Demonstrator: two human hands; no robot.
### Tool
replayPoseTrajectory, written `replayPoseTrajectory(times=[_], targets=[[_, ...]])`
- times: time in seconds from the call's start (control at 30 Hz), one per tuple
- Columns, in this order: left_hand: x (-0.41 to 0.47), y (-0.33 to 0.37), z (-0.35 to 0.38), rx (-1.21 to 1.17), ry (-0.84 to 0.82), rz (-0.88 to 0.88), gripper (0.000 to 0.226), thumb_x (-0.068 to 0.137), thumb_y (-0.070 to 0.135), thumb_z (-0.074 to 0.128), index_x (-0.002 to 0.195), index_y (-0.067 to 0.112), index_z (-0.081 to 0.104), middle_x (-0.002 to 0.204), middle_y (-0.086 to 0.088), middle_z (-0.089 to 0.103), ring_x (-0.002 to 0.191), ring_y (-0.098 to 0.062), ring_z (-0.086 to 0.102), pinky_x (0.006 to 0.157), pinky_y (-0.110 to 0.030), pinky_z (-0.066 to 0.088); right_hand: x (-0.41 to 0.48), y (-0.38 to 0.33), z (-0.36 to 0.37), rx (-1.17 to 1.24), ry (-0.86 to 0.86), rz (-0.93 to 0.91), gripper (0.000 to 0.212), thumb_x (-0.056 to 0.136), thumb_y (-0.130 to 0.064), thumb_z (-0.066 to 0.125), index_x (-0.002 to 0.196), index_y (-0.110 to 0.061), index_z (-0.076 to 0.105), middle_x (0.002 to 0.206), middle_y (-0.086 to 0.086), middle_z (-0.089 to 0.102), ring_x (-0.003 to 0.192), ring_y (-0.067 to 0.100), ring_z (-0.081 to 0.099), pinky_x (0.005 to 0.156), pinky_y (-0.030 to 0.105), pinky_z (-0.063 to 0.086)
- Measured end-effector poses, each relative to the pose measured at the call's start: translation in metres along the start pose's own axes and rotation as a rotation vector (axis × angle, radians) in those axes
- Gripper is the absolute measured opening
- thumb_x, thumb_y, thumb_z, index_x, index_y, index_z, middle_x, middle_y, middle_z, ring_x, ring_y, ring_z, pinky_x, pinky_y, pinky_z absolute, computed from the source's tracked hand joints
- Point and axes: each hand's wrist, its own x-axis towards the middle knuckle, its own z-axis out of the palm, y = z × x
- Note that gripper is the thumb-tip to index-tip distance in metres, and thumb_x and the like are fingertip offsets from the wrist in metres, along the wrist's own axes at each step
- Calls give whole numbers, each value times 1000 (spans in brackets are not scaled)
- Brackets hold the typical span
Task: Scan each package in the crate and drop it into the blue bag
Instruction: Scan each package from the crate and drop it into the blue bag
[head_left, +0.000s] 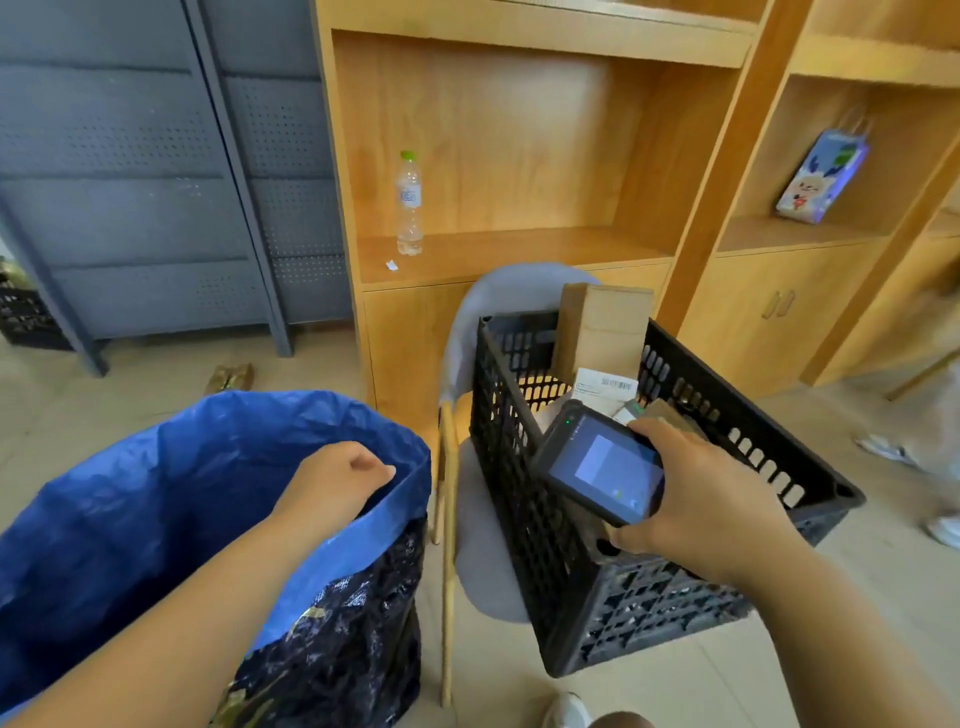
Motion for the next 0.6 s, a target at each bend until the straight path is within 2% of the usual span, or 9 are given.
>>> replayPoseTrajectory(times=[0.07, 0.13, 0.27, 0.33, 0.47, 0.6], targets=[[6, 29, 14, -23, -32, 77, 24, 88, 33, 64, 83, 10, 67, 86, -5, 69, 78, -14, 60, 67, -28, 44, -2, 19, -6, -10, 22, 48, 94, 48, -60, 74, 129, -37, 31, 96, -14, 42, 81, 11, 46, 54, 24, 37], [13, 61, 30, -34, -58, 175, 15, 88, 36, 64, 82, 23, 68, 88, 9, 68, 86, -6, 61, 69, -24, 43, -3, 40, -11, -18, 45, 107, 95, 47, -58, 76, 129, -37, 32, 95, -14, 43, 81, 11, 47, 55, 25, 39], [32, 120, 73, -48, -105, 316, 8, 87, 36, 65, 81, 31, 66, 87, 15, 66, 86, 2, 58, 66, -18, 41, -3, 82, -22, 12, 71, 198, 96, 48, -53, 80, 129, -34, 33, 99, -12, 46, 87, 13, 50, 69, 34, 51], [46, 143, 99, -12, -129, 367, 6, 87, 37, 65, 84, 32, 66, 89, 17, 66, 87, 2, 58, 72, -21, 44, 0, 101, -26, 11, 64, 246, 96, 49, -53, 79, 130, -34, 32, 102, -10, 48, 89, 15, 51, 71, 37, 52], [73, 176, 156, 90, -229, 386, 5, 87, 35, 61, 91, 31, 61, 94, 15, 63, 85, 3, 54, 64, -20, 39, 9, 137, -30, 9, 80, 321, 87, 50, -52, 76, 124, -35, 34, 98, -9, 50, 84, 16, 51, 68, 37, 52], [99, 191, 209, 215, -317, 370, 16, 88, 27, 58, 104, 23, 55, 95, 10, 59, 83, -8, 56, 63, -24, 42, 17, 167, -25, 10, 86, 376, 79, 52, -54, 74, 118, -37, 34, 95, -11, 49, 82, 13, 51, 65, 33, 50]])
